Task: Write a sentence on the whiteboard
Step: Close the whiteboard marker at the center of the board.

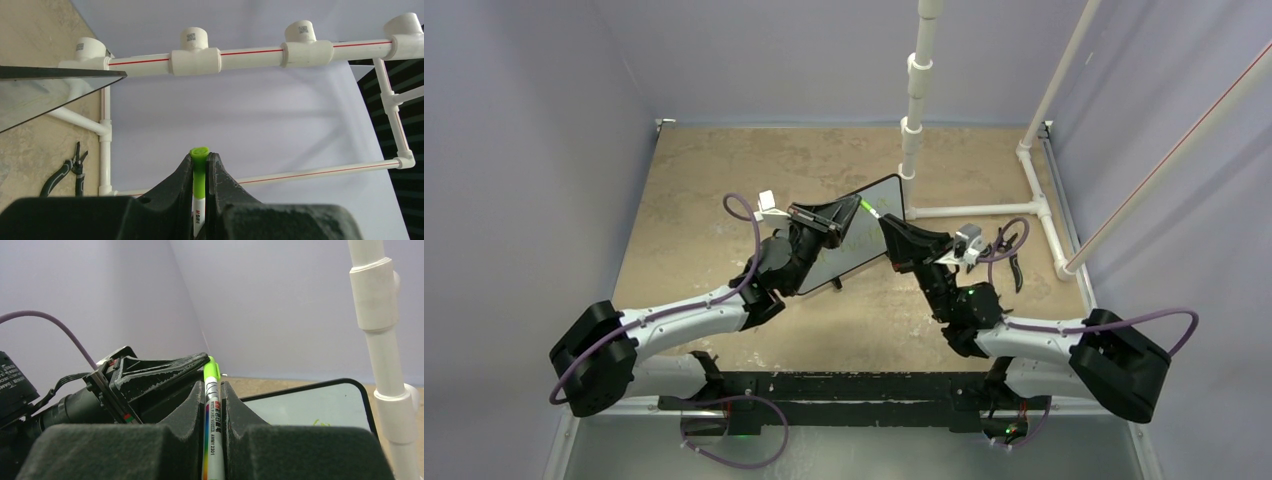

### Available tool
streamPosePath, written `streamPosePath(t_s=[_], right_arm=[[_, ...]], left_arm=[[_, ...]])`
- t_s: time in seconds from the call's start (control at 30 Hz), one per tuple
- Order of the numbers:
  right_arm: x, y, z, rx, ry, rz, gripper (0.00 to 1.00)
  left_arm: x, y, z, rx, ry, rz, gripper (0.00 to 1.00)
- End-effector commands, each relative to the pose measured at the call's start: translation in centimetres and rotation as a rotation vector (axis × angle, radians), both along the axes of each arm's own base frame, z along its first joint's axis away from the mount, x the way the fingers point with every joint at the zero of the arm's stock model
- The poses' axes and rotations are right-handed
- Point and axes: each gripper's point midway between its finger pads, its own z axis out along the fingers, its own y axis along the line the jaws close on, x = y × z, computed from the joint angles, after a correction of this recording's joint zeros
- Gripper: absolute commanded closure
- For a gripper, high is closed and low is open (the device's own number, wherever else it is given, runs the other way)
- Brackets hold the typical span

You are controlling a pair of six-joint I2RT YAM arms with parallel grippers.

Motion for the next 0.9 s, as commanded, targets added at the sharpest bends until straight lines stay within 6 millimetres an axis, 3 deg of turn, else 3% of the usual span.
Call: streamPosePath(t_s=[0.0, 0.57, 0.87], right_arm=[[1.1, -0.8, 3.1, 0.075, -0.050, -0.083, 1.00], [3.4, 1.3, 3.3, 0.076, -0.055, -0.128, 1.00], [1.5, -0.7, 5.1, 0.115, -0.072, -0.101, 1.00]], left_arm=[[-2.8, -2.8, 2.7, -0.037, -0.079, -0.144, 1.00], [-4.5, -3.7, 3.2, -0.037, -0.127, -0.192, 1.00], [-4.4, -2.4, 5.3, 0.058, -0.214, -0.137, 1.00]])
